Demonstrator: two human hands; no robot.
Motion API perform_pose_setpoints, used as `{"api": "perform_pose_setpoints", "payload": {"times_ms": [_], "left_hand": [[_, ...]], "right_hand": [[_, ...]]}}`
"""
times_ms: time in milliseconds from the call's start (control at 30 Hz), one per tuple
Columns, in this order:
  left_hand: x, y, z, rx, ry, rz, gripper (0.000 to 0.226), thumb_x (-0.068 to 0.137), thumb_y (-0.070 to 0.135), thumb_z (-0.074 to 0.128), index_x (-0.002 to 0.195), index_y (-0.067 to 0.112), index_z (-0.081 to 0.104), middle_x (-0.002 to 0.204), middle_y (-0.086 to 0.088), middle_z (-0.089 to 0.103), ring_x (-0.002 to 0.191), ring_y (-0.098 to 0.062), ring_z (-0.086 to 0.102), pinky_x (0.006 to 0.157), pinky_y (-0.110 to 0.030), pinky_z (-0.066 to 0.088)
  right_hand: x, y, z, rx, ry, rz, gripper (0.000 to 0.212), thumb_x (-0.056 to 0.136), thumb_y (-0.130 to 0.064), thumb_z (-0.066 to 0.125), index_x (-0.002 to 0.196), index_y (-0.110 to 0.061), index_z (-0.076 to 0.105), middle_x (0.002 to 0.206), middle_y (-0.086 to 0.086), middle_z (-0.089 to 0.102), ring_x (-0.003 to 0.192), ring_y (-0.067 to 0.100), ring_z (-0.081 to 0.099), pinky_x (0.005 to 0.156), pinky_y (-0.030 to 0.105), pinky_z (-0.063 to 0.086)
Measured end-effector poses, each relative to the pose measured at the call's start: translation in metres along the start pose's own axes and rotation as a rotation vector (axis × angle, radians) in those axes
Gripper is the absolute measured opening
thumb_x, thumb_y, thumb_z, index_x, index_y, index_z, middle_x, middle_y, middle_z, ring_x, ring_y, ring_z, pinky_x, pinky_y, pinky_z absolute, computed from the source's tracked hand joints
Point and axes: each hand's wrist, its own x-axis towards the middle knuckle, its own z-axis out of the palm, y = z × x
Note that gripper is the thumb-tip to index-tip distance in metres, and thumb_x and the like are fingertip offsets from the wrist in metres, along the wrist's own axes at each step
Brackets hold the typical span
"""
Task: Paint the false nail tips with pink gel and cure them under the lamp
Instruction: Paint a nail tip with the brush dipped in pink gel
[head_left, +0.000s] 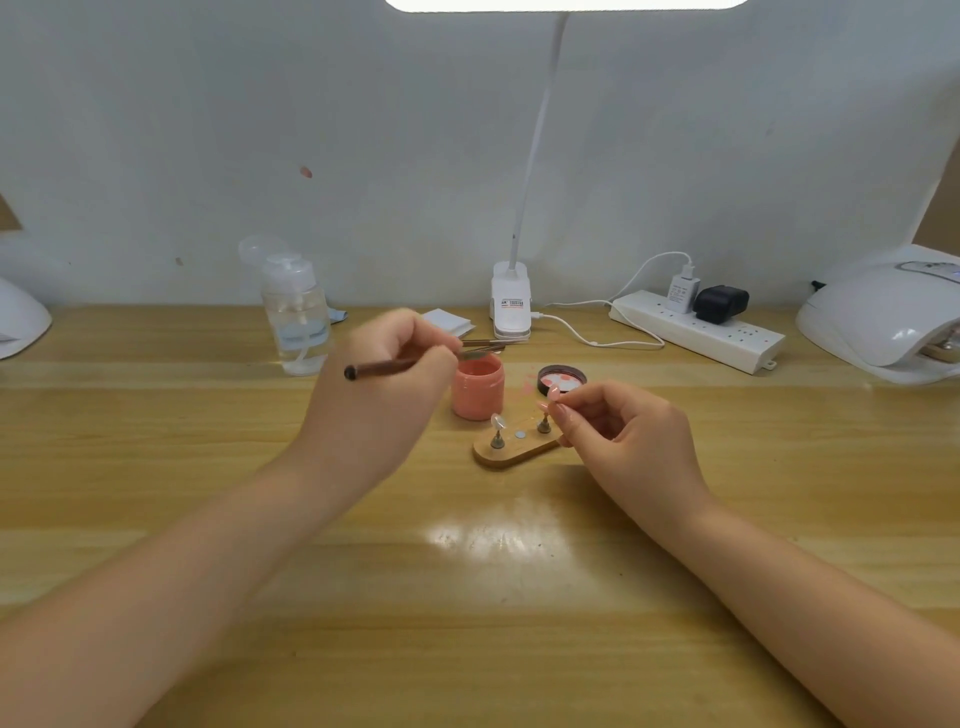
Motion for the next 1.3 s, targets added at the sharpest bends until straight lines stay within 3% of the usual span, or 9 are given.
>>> {"api": "perform_pose_setpoints", "payload": {"times_ms": [133, 233, 367, 467, 600, 800, 1067, 1300], "left_hand": [[0.036, 0.004, -0.009, 0.293, -0.094, -0.122, 0.023, 0.068, 0.036, 0.053, 0.067, 0.019, 0.068, 0.057, 0.009, 0.062, 0.048, -0.004, 0.045, 0.049, -0.023, 0.032], [0.066, 0.008, -0.006, 0.456, -0.199, -0.178, 0.023, 0.079, 0.026, 0.059, 0.073, 0.008, 0.071, 0.072, -0.007, 0.068, 0.063, -0.016, 0.048, 0.058, -0.027, 0.035], [0.089, 0.015, 0.004, 0.44, -0.373, -0.231, 0.018, 0.081, 0.02, 0.063, 0.078, 0.007, 0.073, 0.072, -0.001, 0.072, 0.066, -0.015, 0.054, 0.064, -0.026, 0.044], [0.098, 0.014, 0.014, 0.481, -0.416, -0.24, 0.015, 0.081, 0.018, 0.063, 0.076, 0.006, 0.07, 0.073, -0.003, 0.067, 0.066, -0.016, 0.055, 0.064, -0.028, 0.045], [0.099, 0.007, 0.023, 0.545, -0.484, -0.299, 0.009, 0.082, 0.018, 0.064, 0.075, 0.012, 0.063, 0.07, 0.001, 0.062, 0.061, -0.015, 0.049, 0.053, -0.023, 0.04], [0.105, -0.003, 0.005, 0.228, -0.278, -0.48, 0.013, 0.084, 0.016, 0.061, 0.079, 0.013, 0.072, 0.048, 0.009, 0.06, 0.039, -0.006, 0.042, 0.037, -0.015, 0.029], [0.096, -0.035, -0.032, -0.183, -0.277, -0.799, 0.022, 0.086, 0.019, 0.046, 0.079, 0.016, 0.067, 0.049, 0.01, 0.053, 0.037, -0.006, 0.033, 0.049, -0.021, 0.024], [0.091, -0.044, -0.038, -0.27, -0.191, -0.805, 0.023, 0.085, 0.018, 0.045, 0.078, 0.014, 0.067, 0.05, 0.009, 0.054, 0.038, -0.007, 0.033, 0.051, -0.022, 0.024]], "right_hand": [[0.0, 0.0, 0.001, -0.005, -0.006, -0.009, 0.004, 0.083, -0.009, 0.072, 0.087, -0.009, 0.073, 0.072, 0.0, 0.07, 0.067, 0.014, 0.066, 0.068, 0.034, 0.055], [0.0, 0.001, 0.001, -0.008, 0.001, -0.023, 0.004, 0.083, -0.009, 0.072, 0.086, -0.008, 0.073, 0.071, -0.001, 0.07, 0.066, 0.012, 0.065, 0.067, 0.032, 0.054], [0.0, 0.001, 0.003, -0.009, 0.016, -0.04, 0.002, 0.082, -0.009, 0.073, 0.084, -0.009, 0.073, 0.069, -0.003, 0.069, 0.064, 0.009, 0.065, 0.065, 0.029, 0.054], [0.001, 0.002, 0.003, -0.006, 0.019, -0.041, 0.002, 0.082, -0.008, 0.073, 0.084, -0.009, 0.073, 0.069, -0.002, 0.069, 0.063, 0.011, 0.065, 0.065, 0.033, 0.053], [0.001, 0.003, 0.003, -0.014, 0.016, -0.051, 0.003, 0.082, -0.009, 0.073, 0.085, -0.009, 0.073, 0.069, -0.003, 0.069, 0.064, 0.009, 0.065, 0.066, 0.032, 0.054], [0.001, 0.003, 0.003, -0.012, 0.005, -0.053, 0.004, 0.082, -0.01, 0.073, 0.086, -0.01, 0.074, 0.071, -0.003, 0.069, 0.066, 0.01, 0.065, 0.066, 0.031, 0.054], [0.0, 0.003, 0.004, -0.009, 0.011, -0.057, 0.004, 0.082, -0.009, 0.073, 0.086, -0.009, 0.074, 0.073, -0.001, 0.07, 0.067, 0.013, 0.067, 0.067, 0.035, 0.055], [0.001, 0.003, 0.004, 0.004, 0.006, -0.043, 0.004, 0.082, -0.009, 0.073, 0.086, -0.009, 0.073, 0.073, 0.0, 0.07, 0.067, 0.015, 0.067, 0.067, 0.038, 0.055]]}}
